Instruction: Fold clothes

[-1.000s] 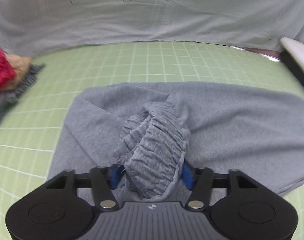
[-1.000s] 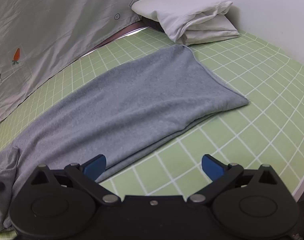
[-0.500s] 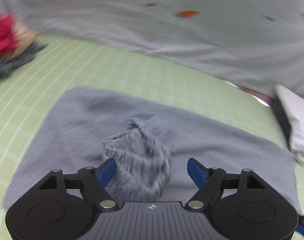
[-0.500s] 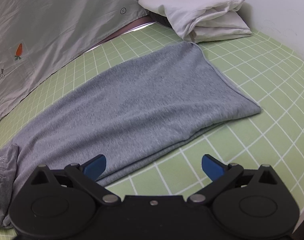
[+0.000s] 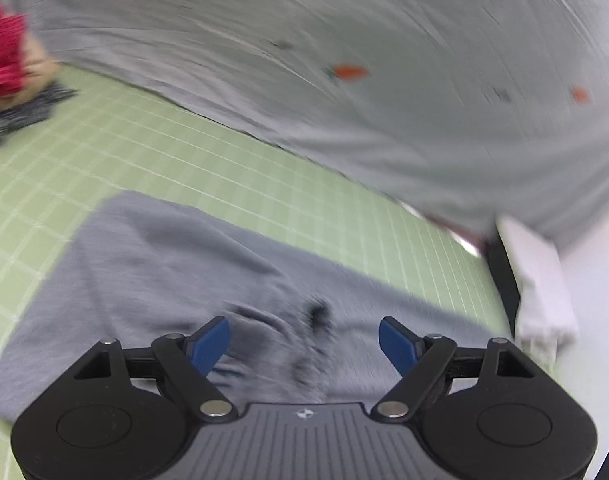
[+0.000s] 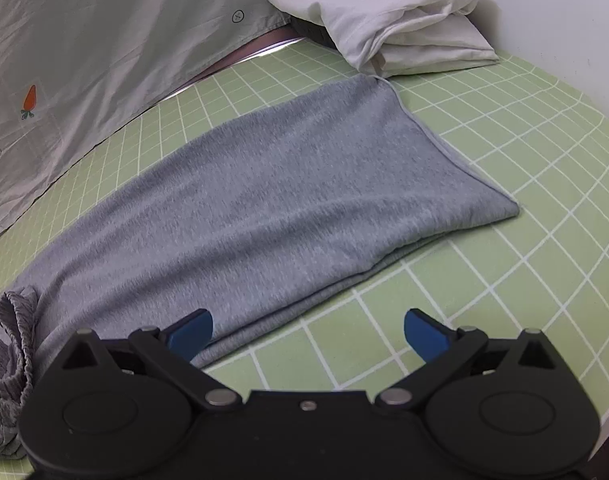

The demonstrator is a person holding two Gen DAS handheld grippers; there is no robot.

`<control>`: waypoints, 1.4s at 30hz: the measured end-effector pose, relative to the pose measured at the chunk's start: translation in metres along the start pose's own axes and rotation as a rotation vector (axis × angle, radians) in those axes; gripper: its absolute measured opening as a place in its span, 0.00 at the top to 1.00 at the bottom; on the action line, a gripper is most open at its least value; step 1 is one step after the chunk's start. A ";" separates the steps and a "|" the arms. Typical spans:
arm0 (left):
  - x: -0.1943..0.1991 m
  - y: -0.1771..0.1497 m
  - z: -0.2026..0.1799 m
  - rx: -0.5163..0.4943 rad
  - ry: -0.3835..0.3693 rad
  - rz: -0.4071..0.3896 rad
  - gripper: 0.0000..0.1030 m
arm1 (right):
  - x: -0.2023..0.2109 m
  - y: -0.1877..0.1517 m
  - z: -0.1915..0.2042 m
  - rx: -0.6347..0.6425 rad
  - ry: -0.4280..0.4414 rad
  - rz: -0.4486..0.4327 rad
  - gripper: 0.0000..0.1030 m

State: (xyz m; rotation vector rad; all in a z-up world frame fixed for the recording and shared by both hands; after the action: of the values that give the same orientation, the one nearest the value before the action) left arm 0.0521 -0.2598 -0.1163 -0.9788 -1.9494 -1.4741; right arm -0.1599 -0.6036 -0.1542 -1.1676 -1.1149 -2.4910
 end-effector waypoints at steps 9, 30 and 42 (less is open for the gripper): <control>-0.041 -0.014 0.040 -0.167 0.376 0.130 0.40 | -0.022 0.026 0.012 0.058 -0.010 -0.011 0.00; -0.100 0.017 -0.031 -0.219 0.187 0.072 0.49 | -0.041 0.037 0.028 0.227 -0.014 0.067 0.00; -0.048 0.022 0.022 -0.111 0.249 0.033 0.39 | -0.038 0.035 0.016 0.185 -0.064 0.058 0.00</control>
State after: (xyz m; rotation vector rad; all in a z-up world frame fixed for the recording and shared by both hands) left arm 0.0995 -0.2470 -0.1461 -0.8250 -1.6836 -1.6163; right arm -0.1093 -0.6227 -0.1548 -1.2156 -1.2770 -2.2667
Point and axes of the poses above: each gripper's, at about its wrist camera, not at the fingertips, and x roughly against the way its jaws point, z to its left, y to its top, the point moved 6 cm from there along -x, roughly the way its jaws point, and after that the axes turned 15 degrees about y, right-handed, at the moved point
